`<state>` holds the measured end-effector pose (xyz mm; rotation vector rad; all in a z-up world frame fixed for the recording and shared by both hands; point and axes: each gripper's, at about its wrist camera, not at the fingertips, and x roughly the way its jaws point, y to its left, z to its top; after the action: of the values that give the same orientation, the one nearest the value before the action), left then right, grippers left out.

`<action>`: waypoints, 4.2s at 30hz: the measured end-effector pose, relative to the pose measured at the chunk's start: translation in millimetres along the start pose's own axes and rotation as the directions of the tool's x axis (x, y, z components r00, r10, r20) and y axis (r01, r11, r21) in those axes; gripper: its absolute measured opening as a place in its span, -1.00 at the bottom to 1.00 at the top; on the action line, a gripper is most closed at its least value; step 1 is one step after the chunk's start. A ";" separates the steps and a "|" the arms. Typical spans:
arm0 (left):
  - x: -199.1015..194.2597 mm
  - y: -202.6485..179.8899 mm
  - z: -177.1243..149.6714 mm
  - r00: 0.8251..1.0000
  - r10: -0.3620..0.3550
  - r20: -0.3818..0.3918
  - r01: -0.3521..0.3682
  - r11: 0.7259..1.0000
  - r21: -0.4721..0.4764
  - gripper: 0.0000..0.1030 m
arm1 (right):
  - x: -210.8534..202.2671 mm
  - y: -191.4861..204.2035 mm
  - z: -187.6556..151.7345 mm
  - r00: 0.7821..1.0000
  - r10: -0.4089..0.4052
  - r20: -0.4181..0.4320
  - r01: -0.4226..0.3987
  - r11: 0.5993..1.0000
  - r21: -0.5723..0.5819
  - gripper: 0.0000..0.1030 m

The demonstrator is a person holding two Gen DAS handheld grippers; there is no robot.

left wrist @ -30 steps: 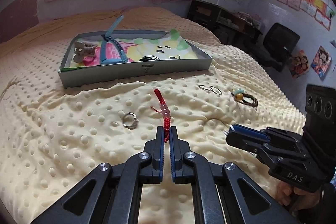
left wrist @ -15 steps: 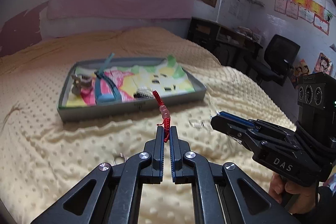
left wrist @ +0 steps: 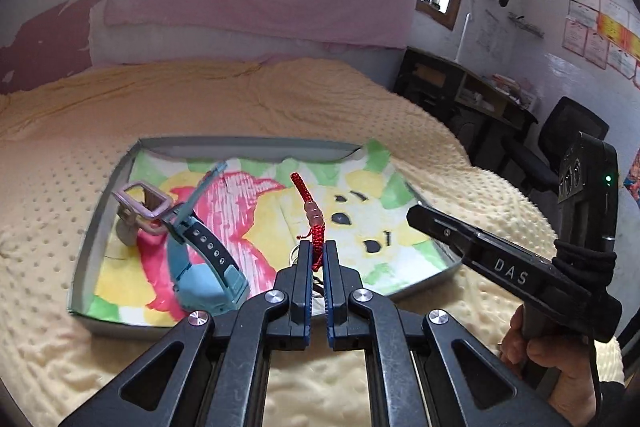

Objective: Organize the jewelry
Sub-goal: 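Lift and carry the red bracelet and silver clip over the grey tray with both tools, then open both tools to drop the bracelet and clip into the tray, then withdraw both tools back toward the remaining jewelry on the bed, then grasp the single silver ring with the left tool while the right tool grasps the linked silver rings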

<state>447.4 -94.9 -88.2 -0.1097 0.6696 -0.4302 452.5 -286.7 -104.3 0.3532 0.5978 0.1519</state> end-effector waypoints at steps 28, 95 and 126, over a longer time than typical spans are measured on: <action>-94.9 -30.6 -16.4 0.994 0.063 0.092 -0.058 0.996 -0.060 0.31 | -99.3 -3.9 -3.9 0.991 -0.105 0.084 0.107 0.994 -0.016 0.24; -295.6 -76.6 -133.4 0.907 0.283 0.311 -0.276 0.959 -0.067 1.00 | -354.6 50.0 -124.2 0.928 -0.132 0.349 0.190 0.972 -0.136 0.98; -137.3 -3.7 -100.3 0.957 0.273 0.094 -0.263 0.958 -0.113 0.76 | -144.3 1.8 -82.0 0.995 -0.063 0.082 0.075 0.987 -0.144 0.79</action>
<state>287.6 -36.7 -86.4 -0.1332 0.5888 -0.1279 287.3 -296.7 -91.3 0.1948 0.5185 0.1142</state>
